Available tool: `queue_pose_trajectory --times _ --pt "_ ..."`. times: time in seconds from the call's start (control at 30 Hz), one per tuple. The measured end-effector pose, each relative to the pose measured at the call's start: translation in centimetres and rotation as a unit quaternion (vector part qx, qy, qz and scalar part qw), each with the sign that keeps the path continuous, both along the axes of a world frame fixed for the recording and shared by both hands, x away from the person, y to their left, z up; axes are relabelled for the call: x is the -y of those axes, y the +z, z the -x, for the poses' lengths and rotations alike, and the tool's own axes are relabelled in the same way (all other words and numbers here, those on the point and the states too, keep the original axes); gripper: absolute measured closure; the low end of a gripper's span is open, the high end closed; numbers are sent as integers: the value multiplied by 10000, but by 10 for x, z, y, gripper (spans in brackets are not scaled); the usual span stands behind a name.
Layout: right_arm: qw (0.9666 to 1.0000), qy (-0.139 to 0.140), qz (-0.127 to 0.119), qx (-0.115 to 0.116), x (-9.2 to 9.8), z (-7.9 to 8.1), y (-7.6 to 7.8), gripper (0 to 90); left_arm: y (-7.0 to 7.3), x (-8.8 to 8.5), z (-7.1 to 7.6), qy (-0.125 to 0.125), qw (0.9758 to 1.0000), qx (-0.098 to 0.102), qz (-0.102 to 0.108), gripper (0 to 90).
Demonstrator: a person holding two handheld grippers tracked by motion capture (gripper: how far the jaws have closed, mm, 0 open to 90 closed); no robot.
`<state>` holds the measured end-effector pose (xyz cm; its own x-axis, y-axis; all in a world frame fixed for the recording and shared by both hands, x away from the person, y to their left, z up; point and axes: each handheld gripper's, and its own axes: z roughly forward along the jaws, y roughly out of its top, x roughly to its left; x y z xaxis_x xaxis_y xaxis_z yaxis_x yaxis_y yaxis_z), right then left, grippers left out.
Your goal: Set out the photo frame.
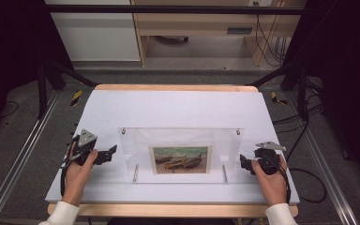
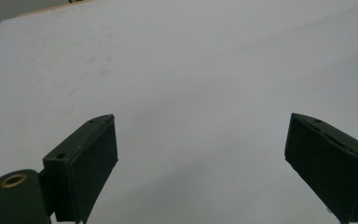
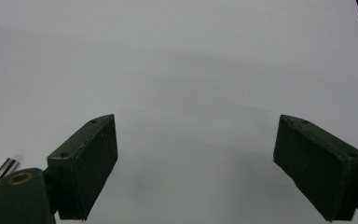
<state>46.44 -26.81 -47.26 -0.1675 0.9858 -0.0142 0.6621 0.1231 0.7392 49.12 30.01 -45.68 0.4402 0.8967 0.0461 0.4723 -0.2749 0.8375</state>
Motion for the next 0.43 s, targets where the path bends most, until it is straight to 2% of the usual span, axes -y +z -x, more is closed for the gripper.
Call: queue_pose_trajectory --times 0.2,0.27,0.37,0.43 --pt "9996 -90 -247 141 -1 2 2 150 -5 -3 9 76 9987 67 497 88" --pt "9993 -109 -268 227 0 5 2 151 -4 -5 13 -12 9977 91 665 86" --pt "9988 -85 -290 393 0 12 3 133 0 -12 18 -9 9979 268 591 81" --pt "9986 -20 -180 499 1 16 2 106 -1 -15 21 11 9978 253 605 76"
